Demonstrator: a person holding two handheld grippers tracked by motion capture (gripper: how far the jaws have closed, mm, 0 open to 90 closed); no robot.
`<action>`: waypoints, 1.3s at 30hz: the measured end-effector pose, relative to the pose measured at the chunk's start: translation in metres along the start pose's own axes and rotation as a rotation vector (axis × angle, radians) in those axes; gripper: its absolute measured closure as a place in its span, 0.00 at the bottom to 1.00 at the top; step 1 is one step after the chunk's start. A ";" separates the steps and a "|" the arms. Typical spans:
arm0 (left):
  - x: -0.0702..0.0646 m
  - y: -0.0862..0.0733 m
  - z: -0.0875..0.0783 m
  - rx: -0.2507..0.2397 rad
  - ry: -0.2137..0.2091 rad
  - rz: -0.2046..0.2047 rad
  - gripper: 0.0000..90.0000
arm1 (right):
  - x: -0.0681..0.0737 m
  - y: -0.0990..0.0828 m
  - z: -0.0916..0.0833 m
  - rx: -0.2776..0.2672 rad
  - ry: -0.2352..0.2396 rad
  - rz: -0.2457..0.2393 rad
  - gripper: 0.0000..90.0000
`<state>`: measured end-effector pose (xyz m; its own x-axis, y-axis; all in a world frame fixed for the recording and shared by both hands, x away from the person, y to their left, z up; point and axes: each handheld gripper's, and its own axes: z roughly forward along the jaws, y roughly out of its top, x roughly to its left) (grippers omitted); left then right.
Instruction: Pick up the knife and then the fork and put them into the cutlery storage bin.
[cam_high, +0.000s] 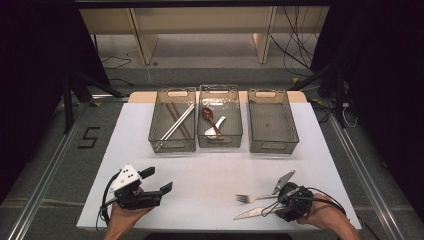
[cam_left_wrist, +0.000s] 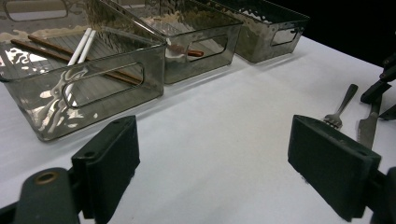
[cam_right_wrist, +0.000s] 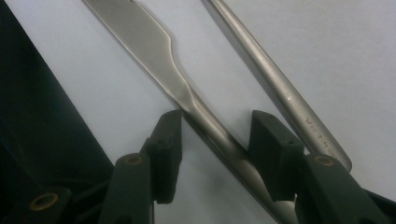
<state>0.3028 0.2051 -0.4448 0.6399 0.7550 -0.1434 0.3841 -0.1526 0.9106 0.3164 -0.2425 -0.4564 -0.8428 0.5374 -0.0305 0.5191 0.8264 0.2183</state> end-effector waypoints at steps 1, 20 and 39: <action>0.000 0.000 0.000 0.000 0.000 -0.001 0.18 | 0.001 0.001 0.000 0.004 -0.003 0.001 0.62; -0.001 0.000 0.000 0.002 -0.001 -0.002 0.18 | 0.010 0.014 0.001 0.090 -0.003 -0.128 0.81; -0.001 0.000 0.001 0.002 0.000 -0.001 0.18 | 0.014 0.016 0.000 0.103 -0.003 -0.184 0.90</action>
<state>0.3025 0.2042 -0.4450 0.6396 0.7551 -0.1440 0.3862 -0.1536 0.9095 0.3128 -0.2219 -0.4538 -0.9245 0.3759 -0.0639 0.3680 0.9236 0.1078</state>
